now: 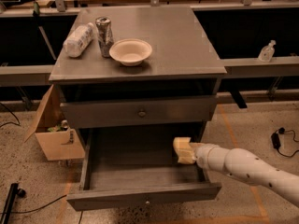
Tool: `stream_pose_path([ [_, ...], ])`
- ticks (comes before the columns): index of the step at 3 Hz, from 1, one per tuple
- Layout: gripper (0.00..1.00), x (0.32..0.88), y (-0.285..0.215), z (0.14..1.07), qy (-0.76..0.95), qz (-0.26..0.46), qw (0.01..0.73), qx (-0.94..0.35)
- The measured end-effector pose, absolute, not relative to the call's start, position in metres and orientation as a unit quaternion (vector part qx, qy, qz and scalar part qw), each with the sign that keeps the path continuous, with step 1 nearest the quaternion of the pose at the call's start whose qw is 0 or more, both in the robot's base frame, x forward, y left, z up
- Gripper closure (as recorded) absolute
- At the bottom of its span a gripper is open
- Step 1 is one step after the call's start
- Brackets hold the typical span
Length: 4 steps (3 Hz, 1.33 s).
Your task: Pick sponge from middle drawer and place on counter
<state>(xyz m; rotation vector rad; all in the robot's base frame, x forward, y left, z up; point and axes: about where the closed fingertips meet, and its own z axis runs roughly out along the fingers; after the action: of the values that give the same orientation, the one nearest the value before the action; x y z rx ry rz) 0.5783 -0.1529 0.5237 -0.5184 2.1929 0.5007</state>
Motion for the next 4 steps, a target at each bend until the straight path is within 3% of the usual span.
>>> stream_pose_path([
  [2, 1.0, 0.555, -0.195, 0.664, 0.851, 0.208, 0.449, -0.177],
  [4, 1.0, 0.576, -0.221, 0.824, 0.799, 0.209, 0.539, -0.167],
])
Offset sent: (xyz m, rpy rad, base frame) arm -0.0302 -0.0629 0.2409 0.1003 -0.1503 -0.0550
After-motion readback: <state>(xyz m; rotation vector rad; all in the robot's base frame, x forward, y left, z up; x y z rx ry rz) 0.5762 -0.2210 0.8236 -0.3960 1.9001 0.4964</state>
